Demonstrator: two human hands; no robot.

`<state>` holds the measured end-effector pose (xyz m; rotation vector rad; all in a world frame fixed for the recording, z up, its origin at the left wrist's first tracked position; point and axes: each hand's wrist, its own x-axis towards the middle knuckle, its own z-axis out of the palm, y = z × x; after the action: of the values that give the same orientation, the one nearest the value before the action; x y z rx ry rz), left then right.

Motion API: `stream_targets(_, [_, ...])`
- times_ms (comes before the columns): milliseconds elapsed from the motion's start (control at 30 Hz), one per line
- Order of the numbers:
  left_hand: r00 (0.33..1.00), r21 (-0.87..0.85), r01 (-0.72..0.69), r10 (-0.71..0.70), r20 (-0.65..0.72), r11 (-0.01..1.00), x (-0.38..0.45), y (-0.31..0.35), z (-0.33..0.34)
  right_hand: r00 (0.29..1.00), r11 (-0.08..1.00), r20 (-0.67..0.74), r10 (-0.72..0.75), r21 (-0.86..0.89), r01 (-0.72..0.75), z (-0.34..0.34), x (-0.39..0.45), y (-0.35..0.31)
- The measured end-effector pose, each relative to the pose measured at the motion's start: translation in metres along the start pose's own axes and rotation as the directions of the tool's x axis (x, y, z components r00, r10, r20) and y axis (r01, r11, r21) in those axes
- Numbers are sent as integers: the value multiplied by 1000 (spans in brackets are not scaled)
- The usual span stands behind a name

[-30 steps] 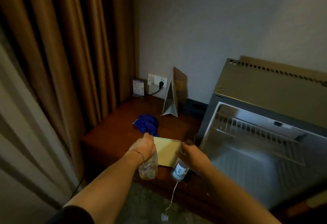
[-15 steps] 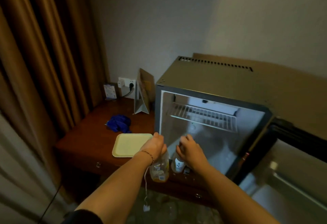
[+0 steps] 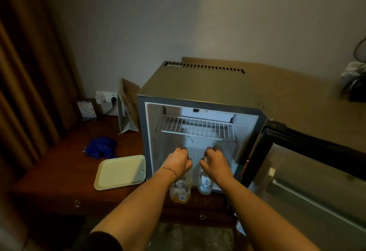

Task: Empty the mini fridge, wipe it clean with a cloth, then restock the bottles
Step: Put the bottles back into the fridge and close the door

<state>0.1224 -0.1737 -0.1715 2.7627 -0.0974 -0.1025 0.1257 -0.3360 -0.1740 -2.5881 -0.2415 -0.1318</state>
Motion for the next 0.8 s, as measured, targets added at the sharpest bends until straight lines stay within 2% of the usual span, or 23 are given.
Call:
stream_targets(167, [1000, -22, -27, 26, -14, 999, 29, 0, 14, 997, 997, -28, 74, 19, -73, 14, 17, 23])
stream_targets(300, [997, -41, 70, -71, -10, 997, 53, 4, 23, 997, 997, 13, 77, -17, -77, 31, 38, 35])
stream_targets(367, [994, -78, 80, -85, -61, 994, 68, 5, 27, 996, 996, 35, 86, -37, -85, 38, 56, 41])
stream_targets(500, [992, -122, 4, -20, -127, 993, 84, 1, 41, 1000, 999, -5, -20, -39, 20, 54, 75, 53])
stream_targets(600, [984, -163, -6, -23, -175, 987, 96, 1, 49, 996, 994, -8, -92, -57, 92, 65, 89, 63])
stream_targets(700, [977, -176, -26, -12, -213, 984, 108, 4, 49, 979, 969, -63, -196, -167, 183, 80, 106, 78])
stream_targets(800, [973, -155, -36, -1, -230, 987, 121, 1, 51, 979, 958, -78, -186, -235, 164, 83, 118, 86])
